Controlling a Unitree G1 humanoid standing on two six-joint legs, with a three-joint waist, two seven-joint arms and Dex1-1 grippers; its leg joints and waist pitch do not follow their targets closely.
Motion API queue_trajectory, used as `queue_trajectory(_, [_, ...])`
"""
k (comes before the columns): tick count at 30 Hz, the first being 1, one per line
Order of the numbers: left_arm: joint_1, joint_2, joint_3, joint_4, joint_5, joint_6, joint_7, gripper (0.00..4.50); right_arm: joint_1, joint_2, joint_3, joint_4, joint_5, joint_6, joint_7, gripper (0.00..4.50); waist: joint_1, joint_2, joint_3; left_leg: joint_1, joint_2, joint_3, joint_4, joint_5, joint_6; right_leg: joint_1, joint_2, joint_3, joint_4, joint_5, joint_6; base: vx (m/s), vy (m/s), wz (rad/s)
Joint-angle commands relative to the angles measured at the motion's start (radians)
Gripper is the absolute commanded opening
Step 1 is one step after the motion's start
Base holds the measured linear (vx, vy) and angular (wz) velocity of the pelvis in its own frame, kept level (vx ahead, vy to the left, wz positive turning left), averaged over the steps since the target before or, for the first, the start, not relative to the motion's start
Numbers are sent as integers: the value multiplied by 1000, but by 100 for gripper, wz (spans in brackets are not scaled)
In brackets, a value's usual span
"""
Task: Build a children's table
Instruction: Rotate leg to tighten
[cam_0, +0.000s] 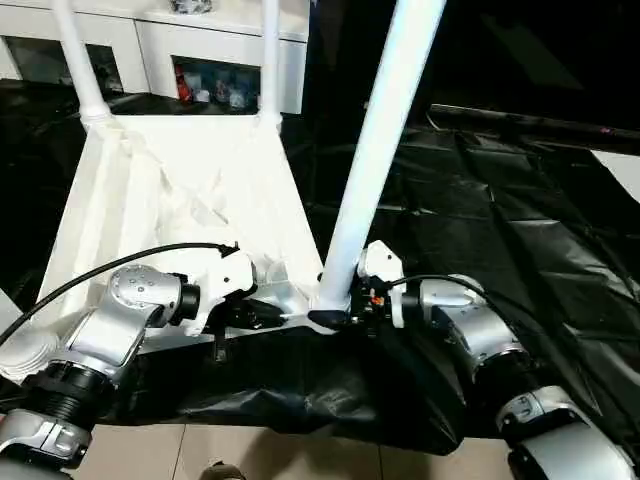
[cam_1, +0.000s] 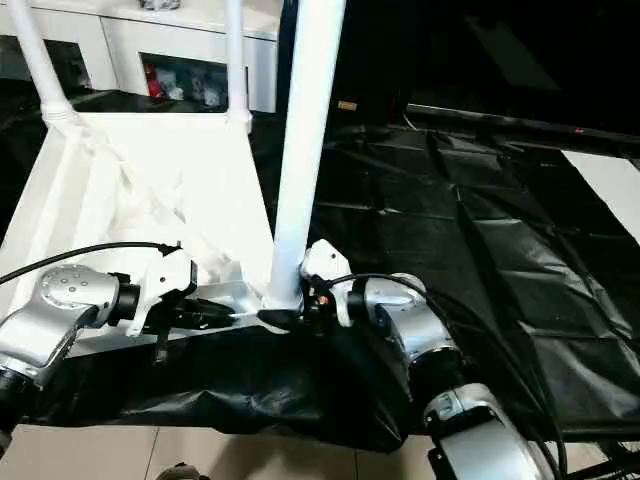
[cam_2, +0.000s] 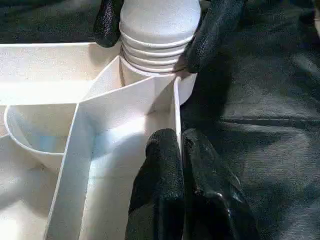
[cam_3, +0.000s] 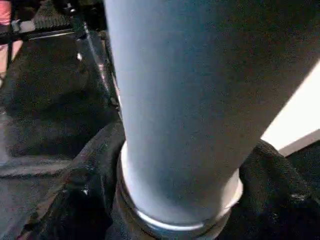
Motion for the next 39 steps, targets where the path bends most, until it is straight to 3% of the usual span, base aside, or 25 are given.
queue_trajectory(1, [-10, -26, -29, -24, -27, 0, -27, 0, -4, -19, 10, -1, -4, -7, 31, 296, -5, 18, -60, 13, 8, 7, -68, -315, -18, 37, -51, 40, -70, -291, -171, 0, 0, 0])
queue_trajectory(3, [-14, -30, -32, -24, -28, 2, -34, 0, 0, -23, 7, -4, -2, -8, 33, 290, -4, 22, -61, 14, 8, 7, -68, -318, -19, 37, -51, 40, -70, -290, -172, 0, 0, 0])
queue_trajectory(7, [-18, -36, -39, -20, -23, -2, -35, 0, 9, -25, 6, -12, 4, -2, 38, 277, -4, 18, -60, 14, 8, 7, -68, -321, -19, 37, -51, 40, -71, -298, -171, 0, 0, 0])
queue_trajectory(8, [-21, -41, -39, -16, -22, -4, -36, 0, 12, -26, 5, -12, 5, 0, 41, 276, -4, 30, -61, 15, 8, 5, -68, -325, -22, 36, -51, 40, -70, -296, -173, 0, 0, 0])
queue_trajectory(9, [-23, -47, -39, -14, -23, -5, -37, 0, 16, -26, 3, -13, 6, 2, 42, 275, -5, 24, -61, 16, 8, 6, -68, -330, -23, 36, -49, 39, -72, -291, -174, 0, 0, 0])
queue_trajectory(10, [-27, -56, -37, -12, -25, -5, -38, 0, 19, -27, 0, -13, 7, 5, 42, 275, -4, 29, -61, 17, 8, 6, -68, -333, -24, 36, -49, 40, -71, -285, -177, 0, 0, 0])
queue_trajectory(12, [-31, -65, -37, -10, -26, -6, -38, 0, 22, -28, -3, -14, 7, 6, 41, 275, -5, 25, -62, 16, 8, 7, -67, -334, -23, 37, -49, 39, -71, -281, -180, 0, 0, 0])
queue_trajectory(14, [-47, -85, -43, 7, -14, -18, -28, 0, 25, -33, -8, -15, 7, 5, 40, 275, -3, 37, -61, 20, 7, 7, -67, -341, -26, 35, -48, 40, -72, -278, -182, 0, 0, 0])
queue_trajectory(15, [-52, -91, -45, 14, -10, -24, -24, 0, 26, -35, -9, -15, 7, 5, 40, 275, -2, 31, -61, 21, 7, 8, -66, -350, -24, 34, -46, 40, -75, -281, -184, 0, 0, 0])
queue_trajectory(16, [-70, -110, -53, 36, 0, -34, -15, 0, 29, -41, -13, -17, 7, 4, 37, 275, 1, 39, -61, 22, 6, 8, -66, -351, -24, 35, -47, 41, -74, -284, -184, 0, 0, 0])
queue_trajectory(18, [-90, -130, -59, 66, 12, -52, -4, 0, 33, -48, -19, -23, 9, 7, 34, 275, 4, 40, -61, 26, 7, 9, -65, -366, -24, 33, -47, 41, -78, -299, -182, 0, 0, 0])
queue_trajectory(20, [-105, -142, -64, 84, 20, -66, 0, 0, 40, -53, -22, -32, 9, 8, 27, 275, 9, 35, -61, 21, 6, 9, -65, -357, -20, 37, -48, 41, -79, -313, -176, 0, 0, 0])
queue_trajectory(21, [-113, -148, -65, 93, 25, -72, 6, 0, 44, -57, -23, -38, 10, 10, 28, 275, 13, 41, -62, 21, 6, 8, -64, -351, -19, 37, -50, 42, -79, -318, -171, 0, 0, 0])
queue_trajectory(22, [-118, -151, -64, 99, 28, -76, 10, 0, 46, -58, -23, -41, 11, 11, 29, 274, 13, 37, -62, 20, 7, 8, -64, -347, -18, 38, -50, 41, -80, -316, -170, 0, 0, 0])
queue_trajectory(23, [-125, -154, -64, 107, 31, -81, 13, 0, 49, -61, -24, -43, 10, 11, 26, 274, 13, 43, -62, 17, 6, 7, -65, -343, -19, 39, -50, 40, -79, -318, -169, 0, 0, 0])
queue_trajectory(31, [-141, -146, -41, 163, 68, -125, 55, 0, 61, -48, -35, -41, 5, 19, -11, 274, 11, 40, -62, 15, 7, 6, -65, -341, -13, 38, -51, 39, -81, -342, -161, 0, 0, 0])
queue_trajectory(34, [-131, -144, -2, 176, 72, -124, 126, 0, 47, 1, -69, -3, 0, 68, -147, 274, 7, 31, -61, 13, 7, 4, -68, -341, -22, 39, -53, 38, -81, -364, -152, 0, 0, 0])
queue_trajectory(35, [-129, -143, 2, 175, 73, -121, 137, 0, 40, 13, -79, 13, -2, 71, -185, 274, 5, 33, -61, 12, 6, 3, -68, -342, -25, 38, -54, 38, -80, -373, -150, 0, 0, 0])
queue_trajectory(39, [-122, -141, 18, 181, 96, -110, 209, 0, 5, 74, -118, 93, -13, 80, -375, 274, -21, 29, -58, 10, 5, -1, -70, -363, -38, 34, -57, 35, -86, -444, -133, 0, 0, 0])
